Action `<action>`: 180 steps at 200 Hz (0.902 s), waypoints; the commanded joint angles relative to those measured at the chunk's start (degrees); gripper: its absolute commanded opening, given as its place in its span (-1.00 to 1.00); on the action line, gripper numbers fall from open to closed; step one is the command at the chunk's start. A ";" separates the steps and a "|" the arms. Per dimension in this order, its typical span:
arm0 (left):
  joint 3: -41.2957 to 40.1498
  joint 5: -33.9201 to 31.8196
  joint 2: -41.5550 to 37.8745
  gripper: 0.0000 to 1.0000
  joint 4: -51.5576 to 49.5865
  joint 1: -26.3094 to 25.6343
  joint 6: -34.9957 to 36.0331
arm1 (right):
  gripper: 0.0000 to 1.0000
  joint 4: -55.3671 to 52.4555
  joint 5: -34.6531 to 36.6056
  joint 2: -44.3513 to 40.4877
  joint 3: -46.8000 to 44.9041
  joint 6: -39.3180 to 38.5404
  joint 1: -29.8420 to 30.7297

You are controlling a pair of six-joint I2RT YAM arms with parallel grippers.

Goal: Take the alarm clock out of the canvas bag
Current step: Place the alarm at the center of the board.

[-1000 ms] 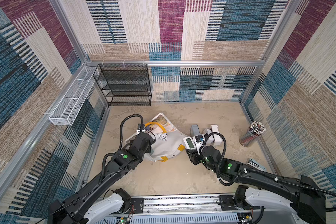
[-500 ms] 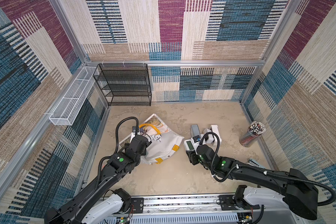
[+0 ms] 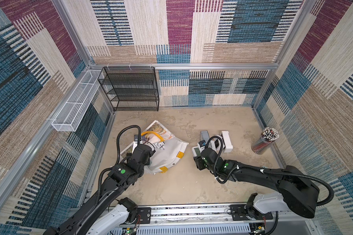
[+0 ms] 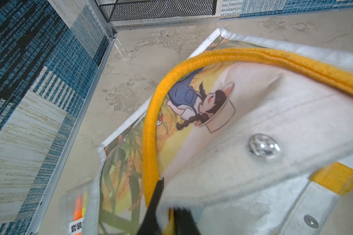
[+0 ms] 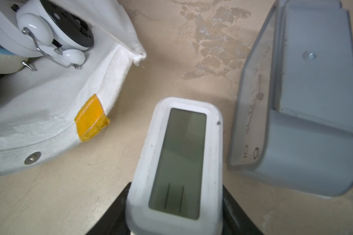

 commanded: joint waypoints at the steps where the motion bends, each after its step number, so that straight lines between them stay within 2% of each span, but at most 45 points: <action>1: 0.27 -1.04 0.11 -1.00 -1.75 0.21 -1.07 | -0.24 3.55 -1.22 2.50 1.19 -0.12 -0.62; 112: 0.45 0.55 -0.18 -1.00 -1.20 0.21 -1.00 | -0.15 4.30 0.42 14.54 6.61 -0.54 -5.13; 168: 0.45 1.22 -0.26 -1.00 -0.38 0.22 -0.10 | 0.27 4.31 -0.38 16.74 8.27 -0.87 -5.70; 180: 0.36 1.27 -0.30 -1.00 -0.10 0.21 -0.02 | 0.46 4.47 -1.15 15.62 7.91 -0.51 -5.69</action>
